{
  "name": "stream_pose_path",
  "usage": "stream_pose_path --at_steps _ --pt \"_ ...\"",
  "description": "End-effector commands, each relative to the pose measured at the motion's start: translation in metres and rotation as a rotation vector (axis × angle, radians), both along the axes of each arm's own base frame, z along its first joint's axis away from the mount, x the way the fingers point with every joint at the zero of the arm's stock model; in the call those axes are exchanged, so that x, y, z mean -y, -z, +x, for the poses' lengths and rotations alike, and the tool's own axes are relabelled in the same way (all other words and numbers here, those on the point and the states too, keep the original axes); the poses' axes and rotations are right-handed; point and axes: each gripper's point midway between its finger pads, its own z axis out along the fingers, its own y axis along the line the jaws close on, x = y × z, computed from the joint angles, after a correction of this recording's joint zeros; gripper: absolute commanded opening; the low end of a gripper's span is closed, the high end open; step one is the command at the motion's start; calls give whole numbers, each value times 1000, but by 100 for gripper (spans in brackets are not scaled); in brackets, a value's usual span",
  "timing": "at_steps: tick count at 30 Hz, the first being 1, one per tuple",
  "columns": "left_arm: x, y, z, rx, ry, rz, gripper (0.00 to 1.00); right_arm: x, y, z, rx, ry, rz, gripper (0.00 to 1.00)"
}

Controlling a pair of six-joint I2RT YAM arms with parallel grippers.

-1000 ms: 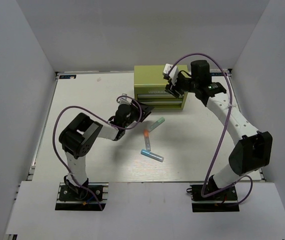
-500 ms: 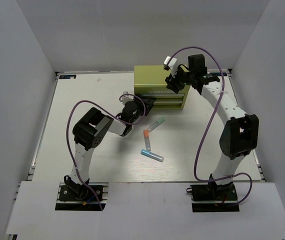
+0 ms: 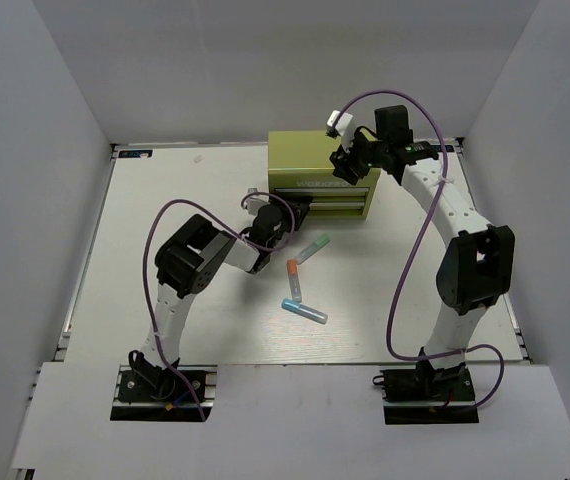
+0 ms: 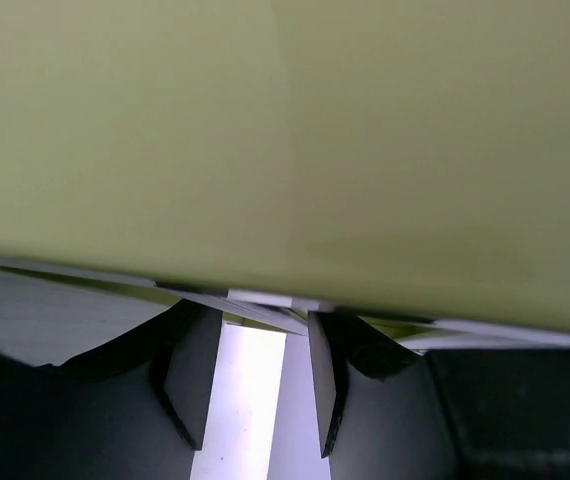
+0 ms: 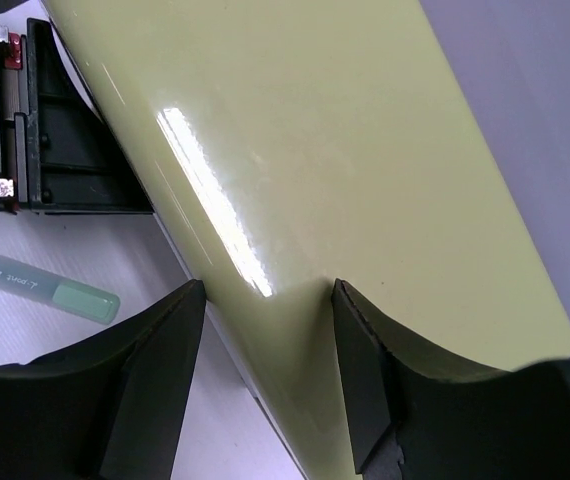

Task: Sort the stationery into containers
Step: Open the drawer

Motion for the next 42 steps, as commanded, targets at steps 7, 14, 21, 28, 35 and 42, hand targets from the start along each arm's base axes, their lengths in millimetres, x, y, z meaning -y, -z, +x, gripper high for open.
stream_pose_path --at_steps 7,14,21,28,35,42 --pt "-3 -16 18 30 -104 -15 44 5 10 2 -41 15 -35 60" --pt "-6 -2 13 14 -143 12 33 7 21 -7 -92 -5 -62 61" --pt "-4 11 4 9 -121 25 6 12 29 -10 -128 8 -93 61" --pt "-3 14 -27 11 -80 22 0 19 38 0 -151 74 -133 61" --pt "-5 10 -58 12 -45 20 0 26 43 7 -163 119 -153 61" --pt "-7 5 -76 19 -25 14 0 27 49 2 -183 123 -153 61"
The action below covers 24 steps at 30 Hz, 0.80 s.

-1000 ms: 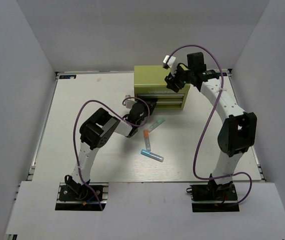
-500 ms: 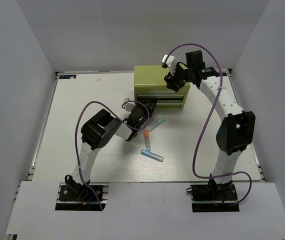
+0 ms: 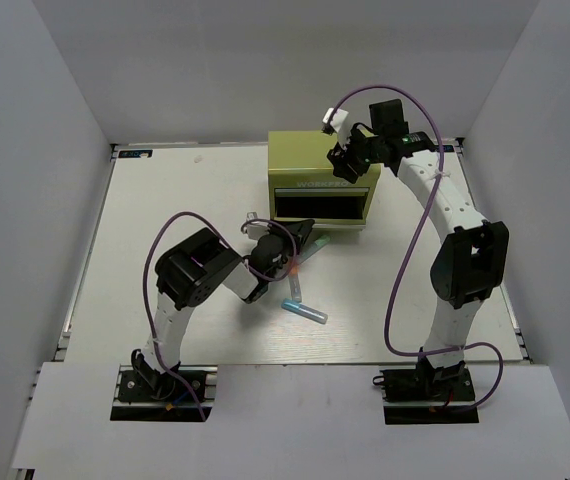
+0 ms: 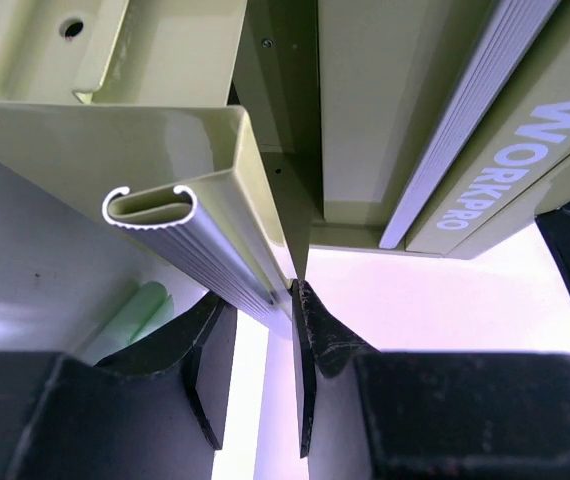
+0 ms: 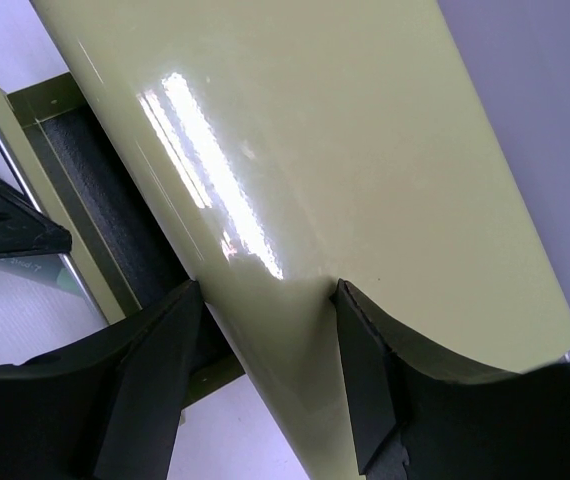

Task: Sort the stationery into containers
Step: Open the drawer, then grab a piece of stationery with the right arm

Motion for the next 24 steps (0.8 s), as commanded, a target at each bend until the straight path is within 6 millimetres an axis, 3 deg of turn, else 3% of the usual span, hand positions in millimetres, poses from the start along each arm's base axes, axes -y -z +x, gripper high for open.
stream_pose_path --at_steps 1,5,7,9,12,14,16,17,18,19,20,24 --pt "-7 5 -9 -19 0 63 5 23 45 -3 -123 95 -84 61" --pt "-1 -4 -10 3 29 53 31 21 43 -10 -129 71 -67 66" --pt "2 -7 -10 15 44 57 54 20 33 -13 -106 53 -58 68" --pt "6 -20 -12 38 66 49 61 17 33 -20 -118 25 -39 71" --pt "11 -28 -14 75 103 75 68 15 31 -36 -119 -21 -19 72" --pt "13 -47 -17 113 121 66 68 12 17 -46 -82 -56 4 72" --pt "15 -53 -22 128 149 69 68 12 18 -52 -76 -73 15 72" --pt "14 -60 -26 143 159 67 69 13 6 -56 -38 -85 14 72" --pt "16 -67 -29 154 178 57 69 13 12 -63 -55 -98 17 72" --pt "11 -59 -35 131 181 76 69 15 7 -66 -31 -112 9 72" --pt "9 -71 -40 144 191 64 69 15 5 -70 -26 -123 5 72" --pt "-4 -64 -62 87 230 105 69 13 4 -104 -13 -264 7 72"
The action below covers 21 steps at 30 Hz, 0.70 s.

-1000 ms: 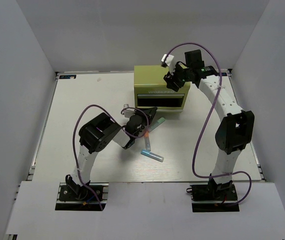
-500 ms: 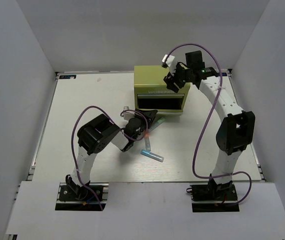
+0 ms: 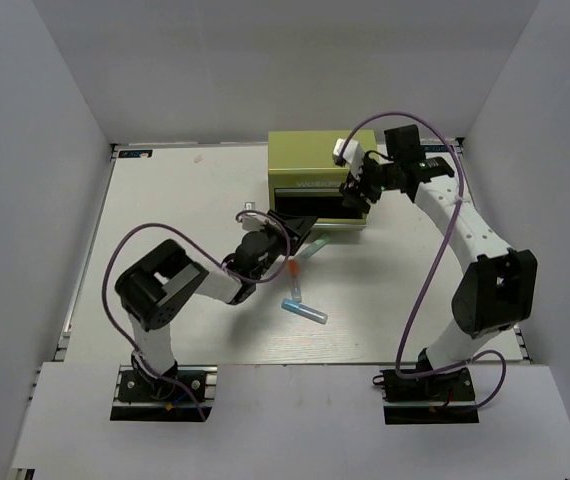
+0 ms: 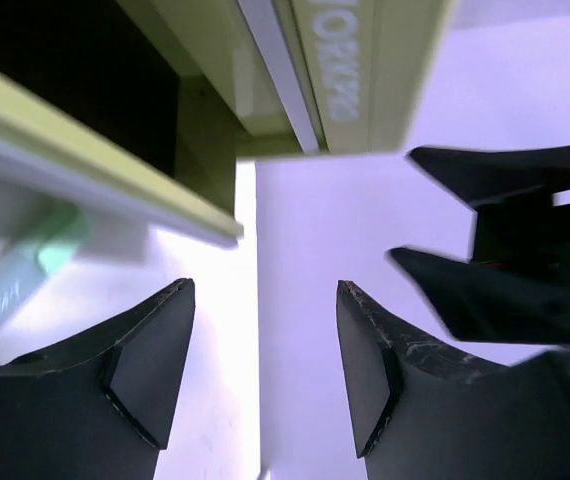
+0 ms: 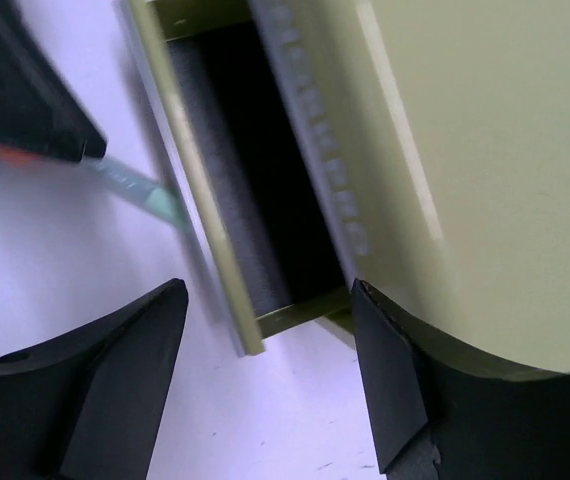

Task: Sort the stationery into containers
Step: Grab a piece of stationery with the right arm

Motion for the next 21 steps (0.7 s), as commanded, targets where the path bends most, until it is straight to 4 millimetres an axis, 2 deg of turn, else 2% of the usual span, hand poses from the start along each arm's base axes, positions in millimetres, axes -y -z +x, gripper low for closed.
stream_pose_path --at_steps 1,3,4,5,6,7,8,9,10,11,12,14,15,16,17,18,21 --pt "-13 -13 -28 -10 56 34 69 0 3 -45 -36 -153 8 71" --pt "-25 1 -44 -53 67 97 69 -5 7 -70 -12 -304 13 70" --pt "-33 -5 -51 -66 70 129 69 -4 14 -84 -36 -348 7 68" --pt "-37 -4 -56 -77 73 165 69 -7 13 -92 -26 -396 23 68" --pt "-43 2 -61 -95 81 228 66 -8 13 -94 63 -493 -3 66" --pt "-53 6 -61 -138 67 263 64 -9 31 -113 8 -539 8 66" --pt "-66 22 -73 -234 77 341 61 -9 35 -117 17 -568 0 65" --pt "-73 22 -75 -267 69 366 60 -13 47 -123 41 -640 -17 65" --pt "-86 27 -74 -295 18 410 60 -12 55 -122 31 -649 -29 65" --pt "-98 31 -83 -332 6 450 61 -16 59 -123 39 -675 -41 65" --pt "-103 28 -85 -315 4 478 68 -17 73 -120 5 -681 -55 67" --pt "-112 18 -86 -286 -23 500 77 -26 78 -114 29 -700 -103 68" --pt "-120 22 -90 -294 -31 527 81 -24 83 -109 26 -688 -133 68" --pt "-128 10 -89 -259 -60 536 89 -26 94 -104 6 -690 -163 68" --pt "-134 9 -90 -259 -79 545 91 -37 95 -100 39 -706 -171 68" --pt "-142 10 -93 -262 -93 576 91 -38 103 -98 24 -704 -200 70" --pt "-160 -5 -93 -221 -160 597 92 -53 118 -90 -1 -728 -259 74"
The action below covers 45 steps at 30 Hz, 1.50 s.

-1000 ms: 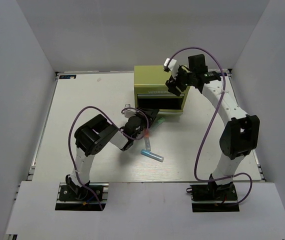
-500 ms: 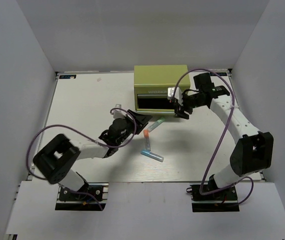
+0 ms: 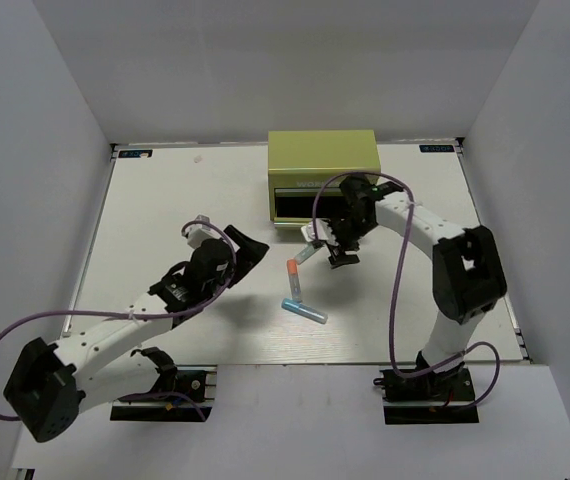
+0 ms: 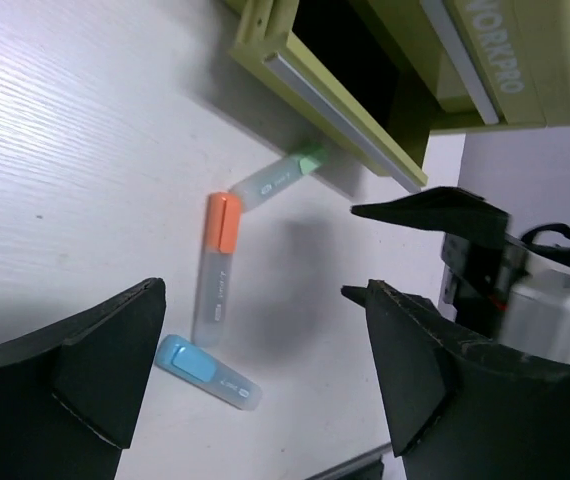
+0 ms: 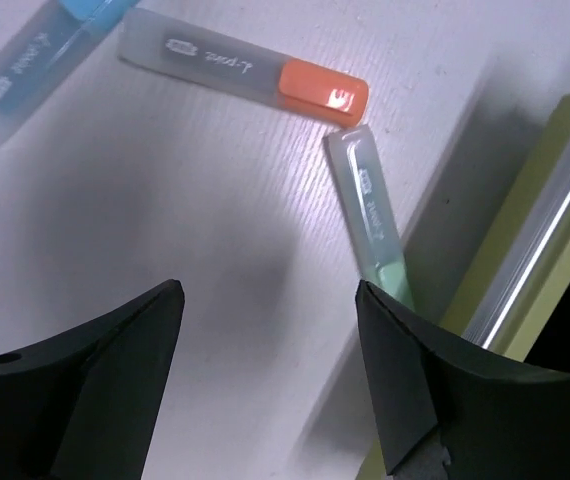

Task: Sort the stationery into containers
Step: Grab a piece of stationery with the right arm

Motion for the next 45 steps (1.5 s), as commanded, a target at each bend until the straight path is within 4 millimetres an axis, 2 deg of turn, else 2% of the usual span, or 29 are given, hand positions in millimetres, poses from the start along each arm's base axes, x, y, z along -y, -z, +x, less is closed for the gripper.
stream_pose_path --at_steps 1,2,3,6,11,22,26,34,37,41,42,44,45 --pt "-34 -3 -4 21 -76 118 92 -23 -5 25 111 -57 -35 76" --pt "-37 0 -7 19 -71 130 92 -27 5 28 105 -69 -68 76" --pt "-39 -8 -7 43 -83 116 92 -31 5 30 117 -85 -76 76" --pt "-44 -2 -12 29 -82 129 92 -40 14 35 148 -119 -113 76" --pt "-51 -4 -15 40 -99 131 92 -47 32 39 151 -159 -168 74" --pt "-52 -6 -13 55 -98 145 93 -51 57 53 242 -149 -278 62" --pt "-52 -3 -13 51 -93 159 93 -49 69 51 243 -162 -328 56" --pt "-51 -4 -12 56 -84 176 93 -44 86 41 201 -188 -362 52" --pt "-50 -3 -13 54 -76 172 93 -38 89 32 149 -201 -387 48" --pt "-45 -7 -12 71 -49 165 93 -20 94 2 10 -262 -442 41" --pt "-43 -7 -11 73 -49 164 93 -9 92 -10 -44 -269 -471 38" --pt "-42 -3 -11 61 -40 168 94 -2 96 -23 -99 -241 -491 30" --pt "-39 0 -11 59 -24 177 94 -3 96 -23 -103 -218 -473 28"
